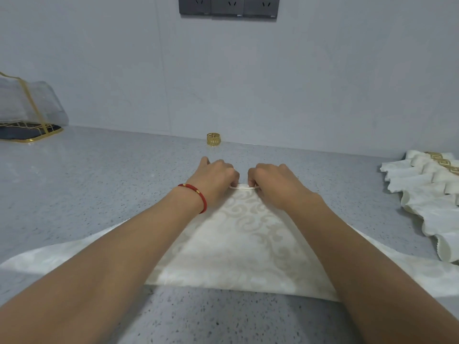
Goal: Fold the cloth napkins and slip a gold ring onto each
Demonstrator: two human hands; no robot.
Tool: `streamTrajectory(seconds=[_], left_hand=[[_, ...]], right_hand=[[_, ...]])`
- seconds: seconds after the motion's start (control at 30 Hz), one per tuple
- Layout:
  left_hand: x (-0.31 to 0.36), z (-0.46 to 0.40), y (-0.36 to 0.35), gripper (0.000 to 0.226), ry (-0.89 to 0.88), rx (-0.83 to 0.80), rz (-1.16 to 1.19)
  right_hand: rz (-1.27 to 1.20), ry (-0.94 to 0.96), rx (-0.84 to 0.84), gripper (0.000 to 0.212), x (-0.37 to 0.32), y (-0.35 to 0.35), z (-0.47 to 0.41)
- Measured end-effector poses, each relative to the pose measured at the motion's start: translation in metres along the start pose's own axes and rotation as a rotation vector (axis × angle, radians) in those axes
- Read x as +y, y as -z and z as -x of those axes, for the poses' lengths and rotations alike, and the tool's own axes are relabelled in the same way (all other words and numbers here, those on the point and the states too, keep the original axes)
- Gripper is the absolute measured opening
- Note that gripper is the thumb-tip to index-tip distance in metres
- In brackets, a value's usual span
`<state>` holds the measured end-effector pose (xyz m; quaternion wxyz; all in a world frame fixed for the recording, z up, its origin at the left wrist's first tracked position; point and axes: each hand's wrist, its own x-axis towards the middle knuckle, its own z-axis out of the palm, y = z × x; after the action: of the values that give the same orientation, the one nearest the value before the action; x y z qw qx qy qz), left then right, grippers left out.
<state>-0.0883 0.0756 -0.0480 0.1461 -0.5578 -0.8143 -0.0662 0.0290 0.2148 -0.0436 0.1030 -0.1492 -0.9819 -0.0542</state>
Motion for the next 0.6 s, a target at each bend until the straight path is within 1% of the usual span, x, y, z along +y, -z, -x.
streamTrajectory(seconds=[0.07,0.1,0.17,0.2,0.23,0.27,0.33,0.37,0.4,0.47,0.53,0.6], left_hand=[[0.001,0.007,-0.003,0.025,0.048,-0.001,0.085],[0.002,0.010,-0.005,0.026,0.113,0.049,0.196],[0.003,0.015,-0.013,0.026,0.304,0.192,0.480],[0.004,0.018,-0.017,0.024,0.382,0.248,0.576],[0.005,0.020,-0.019,0.025,0.415,0.266,0.616],[0.004,0.020,-0.020,0.025,0.406,0.253,0.609],[0.001,0.018,-0.021,0.019,0.344,0.219,0.501],[0.001,0.017,-0.021,0.020,0.326,0.209,0.432],[0.001,0.017,-0.020,0.022,0.322,0.199,0.369],[0.004,0.020,-0.017,0.018,0.335,0.186,0.266],[0.004,0.022,-0.016,0.016,0.277,0.217,0.195],[0.001,0.026,-0.012,0.021,0.155,0.243,0.080]], right_hand=[[-0.016,0.015,0.027,0.026,0.001,-0.006,0.011],[-0.070,-0.002,0.075,0.027,0.002,-0.009,0.016],[-0.281,-0.103,0.185,0.028,0.004,-0.017,0.023],[-0.353,-0.146,0.219,0.027,0.004,-0.020,0.024],[-0.409,-0.174,0.238,0.022,0.006,-0.024,0.023],[-0.427,-0.191,0.236,0.017,0.007,-0.026,0.021],[-0.420,-0.213,0.213,0.027,0.010,-0.032,0.017],[-0.419,-0.224,0.208,0.025,0.010,-0.032,0.015],[-0.408,-0.248,0.208,0.018,0.008,-0.031,0.016],[-0.394,-0.298,0.239,0.008,0.006,-0.029,0.019],[-0.365,-0.262,0.250,0.009,0.005,-0.025,0.022],[-0.271,-0.173,0.230,0.015,0.006,-0.017,0.029]])
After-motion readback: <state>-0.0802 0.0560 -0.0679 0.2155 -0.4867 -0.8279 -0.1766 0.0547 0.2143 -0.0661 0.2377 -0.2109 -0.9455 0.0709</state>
